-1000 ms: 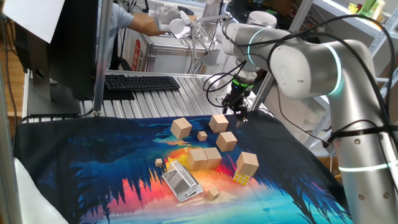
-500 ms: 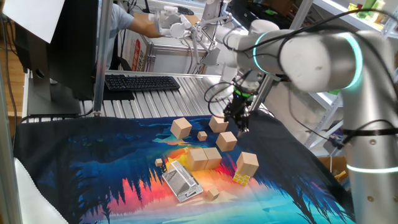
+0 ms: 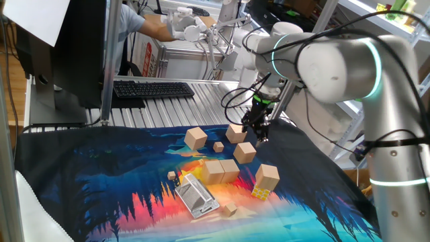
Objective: Stack the blocks into a pyramid shape
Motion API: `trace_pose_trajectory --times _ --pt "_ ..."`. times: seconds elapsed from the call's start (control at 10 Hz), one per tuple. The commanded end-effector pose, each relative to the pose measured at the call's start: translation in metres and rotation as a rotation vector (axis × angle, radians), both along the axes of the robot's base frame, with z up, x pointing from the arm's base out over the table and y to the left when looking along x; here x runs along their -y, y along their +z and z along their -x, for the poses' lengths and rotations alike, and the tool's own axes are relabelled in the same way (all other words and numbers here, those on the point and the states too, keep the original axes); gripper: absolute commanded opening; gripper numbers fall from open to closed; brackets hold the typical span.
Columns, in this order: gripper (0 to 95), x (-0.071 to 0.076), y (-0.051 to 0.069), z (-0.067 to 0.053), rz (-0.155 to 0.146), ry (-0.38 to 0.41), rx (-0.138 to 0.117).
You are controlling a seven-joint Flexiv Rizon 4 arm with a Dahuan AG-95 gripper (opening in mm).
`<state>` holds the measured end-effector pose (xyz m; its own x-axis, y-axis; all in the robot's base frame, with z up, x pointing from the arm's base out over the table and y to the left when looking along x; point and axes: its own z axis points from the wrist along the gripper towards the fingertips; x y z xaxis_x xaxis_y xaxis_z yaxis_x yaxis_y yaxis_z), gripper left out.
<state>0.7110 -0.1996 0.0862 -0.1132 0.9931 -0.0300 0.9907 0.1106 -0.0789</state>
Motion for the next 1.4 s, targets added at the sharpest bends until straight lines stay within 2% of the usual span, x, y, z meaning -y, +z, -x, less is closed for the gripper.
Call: trace_pose_trajectory --times 0.1,0.4,0.5,1.0,1.1,1.4 --pt "95.0 0.001 -0.003 0.007 0.004 0.005 0.009" --pt "95.0 0.004 -0.009 0.010 -0.010 0.005 0.015" --pt "76.0 0.004 -0.012 0.009 -0.015 0.007 0.019" --pt "76.0 -0.003 -0.025 0.002 -0.008 -0.003 0.028" --pt "95.0 -0.003 -0.028 0.002 -0.010 -0.005 0.029" --pt "95.0 -0.002 -0.031 0.001 -0.017 -0.009 0.033"
